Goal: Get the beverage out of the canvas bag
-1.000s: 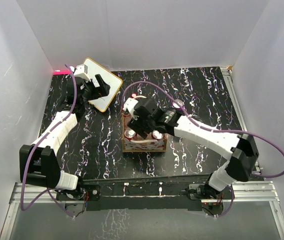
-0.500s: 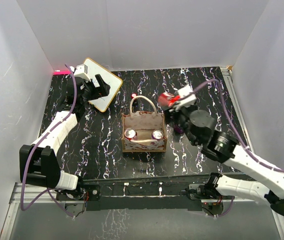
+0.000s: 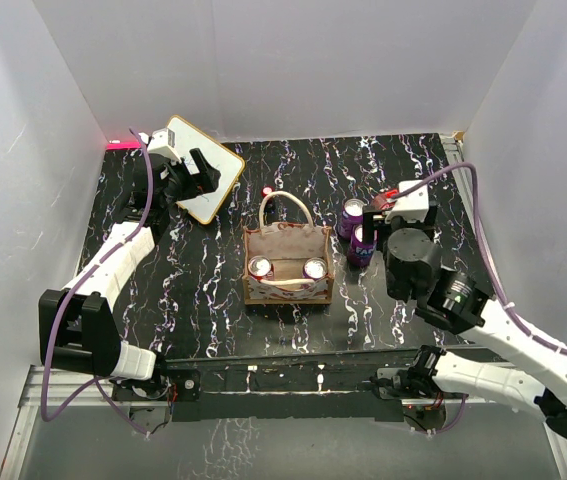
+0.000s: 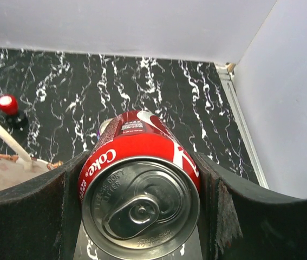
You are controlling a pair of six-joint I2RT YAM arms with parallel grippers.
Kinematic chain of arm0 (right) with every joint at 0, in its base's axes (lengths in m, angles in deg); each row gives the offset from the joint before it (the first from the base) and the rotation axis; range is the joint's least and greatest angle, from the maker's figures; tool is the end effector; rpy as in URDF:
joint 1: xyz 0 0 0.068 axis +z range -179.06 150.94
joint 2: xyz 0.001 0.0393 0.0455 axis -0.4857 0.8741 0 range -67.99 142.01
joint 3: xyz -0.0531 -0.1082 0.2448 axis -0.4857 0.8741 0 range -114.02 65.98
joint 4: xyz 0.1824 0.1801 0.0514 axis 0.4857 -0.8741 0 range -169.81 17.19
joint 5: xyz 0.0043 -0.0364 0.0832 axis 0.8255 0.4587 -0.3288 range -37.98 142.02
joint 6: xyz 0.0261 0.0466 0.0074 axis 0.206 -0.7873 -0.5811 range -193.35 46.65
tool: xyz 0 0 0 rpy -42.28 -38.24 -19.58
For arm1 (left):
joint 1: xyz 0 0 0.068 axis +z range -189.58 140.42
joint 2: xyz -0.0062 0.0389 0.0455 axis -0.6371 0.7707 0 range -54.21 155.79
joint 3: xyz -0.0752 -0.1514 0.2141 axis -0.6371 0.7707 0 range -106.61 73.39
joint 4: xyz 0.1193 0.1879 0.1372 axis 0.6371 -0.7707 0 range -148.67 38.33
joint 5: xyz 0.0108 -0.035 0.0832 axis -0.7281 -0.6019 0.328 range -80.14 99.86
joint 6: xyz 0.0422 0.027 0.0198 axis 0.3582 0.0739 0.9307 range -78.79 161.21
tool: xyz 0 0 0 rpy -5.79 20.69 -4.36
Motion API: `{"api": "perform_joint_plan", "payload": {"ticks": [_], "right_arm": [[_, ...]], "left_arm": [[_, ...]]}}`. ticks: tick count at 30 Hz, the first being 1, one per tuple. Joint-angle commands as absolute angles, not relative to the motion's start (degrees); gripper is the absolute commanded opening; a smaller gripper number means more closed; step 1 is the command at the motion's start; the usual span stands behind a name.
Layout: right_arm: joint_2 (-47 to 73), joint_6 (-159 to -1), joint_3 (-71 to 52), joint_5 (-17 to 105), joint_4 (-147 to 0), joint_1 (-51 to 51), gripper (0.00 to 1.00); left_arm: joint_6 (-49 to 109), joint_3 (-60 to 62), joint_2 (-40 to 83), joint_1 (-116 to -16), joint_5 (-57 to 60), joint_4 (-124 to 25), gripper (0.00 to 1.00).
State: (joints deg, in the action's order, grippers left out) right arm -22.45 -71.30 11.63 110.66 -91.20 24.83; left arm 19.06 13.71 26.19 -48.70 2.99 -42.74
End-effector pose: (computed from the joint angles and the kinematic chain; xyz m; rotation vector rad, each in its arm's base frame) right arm 0.1183 0.1106 0.3834 -0.0745 1.6598 -0.2034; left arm 0.3284 -0.0569 0.3209 -0.1170 1.7986 -0.4986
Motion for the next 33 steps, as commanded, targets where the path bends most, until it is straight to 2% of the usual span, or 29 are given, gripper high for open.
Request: {"api": "perform_joint_plan", "payload": {"ticks": [1,6,13,17,24,33], "right_arm": [[-20.66,-81.91,4.76,111.03,-101.21,24.76,0.08],[-17.76,-86.79,3.26,105.59,-108.02,20.84,0.08],[-13.43,-93.34,3.44,85.16,-111.0,5.94,0.08],[-10.53,-95.22,3.07,78.14,-113.08,-0.31,0.08],[-9.7,-95.39,5.09,78.84,-115.39,-8.96,0.08],[-5.38,-96.63,10.94,76.64,-104.58,-17.43,0.08]], "left_arm": [[18.88,11.51,25.64,-48.46,2.3,-42.44,0.97],[18.8,11.68,25.53,-48.46,2.33,-42.33,0.97],[18.79,11.59,25.45,-48.45,2.35,-42.53,0.97],[19.14,11.78,25.19,-48.44,3.02,-42.53,0.97],[19.11,11.57,25.07,-48.46,2.88,-42.71,0.97],[18.89,11.69,25.39,-48.45,2.57,-42.53,0.97]]}}
